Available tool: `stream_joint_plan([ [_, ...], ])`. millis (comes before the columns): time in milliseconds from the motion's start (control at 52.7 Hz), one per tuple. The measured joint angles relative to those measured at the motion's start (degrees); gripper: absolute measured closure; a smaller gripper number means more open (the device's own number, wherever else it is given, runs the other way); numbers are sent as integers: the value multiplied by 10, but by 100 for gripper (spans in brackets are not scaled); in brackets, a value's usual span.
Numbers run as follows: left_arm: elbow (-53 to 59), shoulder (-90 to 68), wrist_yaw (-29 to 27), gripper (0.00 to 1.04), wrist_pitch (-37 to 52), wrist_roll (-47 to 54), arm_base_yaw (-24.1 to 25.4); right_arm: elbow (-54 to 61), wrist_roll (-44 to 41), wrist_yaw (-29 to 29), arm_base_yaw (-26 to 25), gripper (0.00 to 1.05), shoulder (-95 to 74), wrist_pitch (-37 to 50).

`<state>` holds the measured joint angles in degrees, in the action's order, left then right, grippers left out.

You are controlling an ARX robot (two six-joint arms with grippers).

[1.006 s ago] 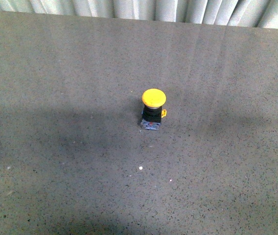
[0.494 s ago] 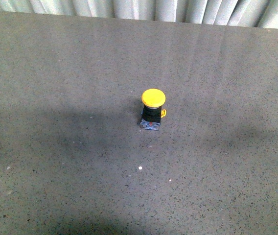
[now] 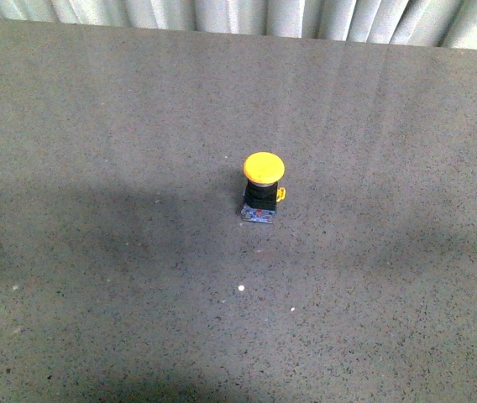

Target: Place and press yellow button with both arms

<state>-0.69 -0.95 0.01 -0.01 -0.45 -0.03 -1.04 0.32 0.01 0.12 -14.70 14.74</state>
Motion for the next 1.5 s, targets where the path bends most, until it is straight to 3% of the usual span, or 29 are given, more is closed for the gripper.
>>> stream_joint_plan([
  [228, 0, 0, 0, 103, 0, 0, 0, 0, 0, 0, 0, 103, 45, -45],
  [342, 0, 0, 0, 103, 0, 0, 0, 0, 0, 1, 0, 103, 129, -141],
  [532, 0, 0, 0, 103, 0, 0, 0, 0, 0, 1, 0, 103, 143, -146],
  [570, 0, 0, 0, 98, 0, 0, 0, 0, 0, 1, 0, 103, 143, -146],
  [1025, 0, 0, 0, 26, 0, 0, 0, 0, -1, 1, 0, 35, 143, -146],
  [1120, 0, 0, 0, 8, 0, 0, 0, 0, -1, 1, 0, 16, 143, -146],
  [1177, 0, 0, 0, 10, 0, 1, 0, 0, -1, 1, 0, 8, 143, -146],
  [1500, 0, 0, 0, 9, 0, 1, 0, 0, -1, 1, 0, 9, 143, -146],
])
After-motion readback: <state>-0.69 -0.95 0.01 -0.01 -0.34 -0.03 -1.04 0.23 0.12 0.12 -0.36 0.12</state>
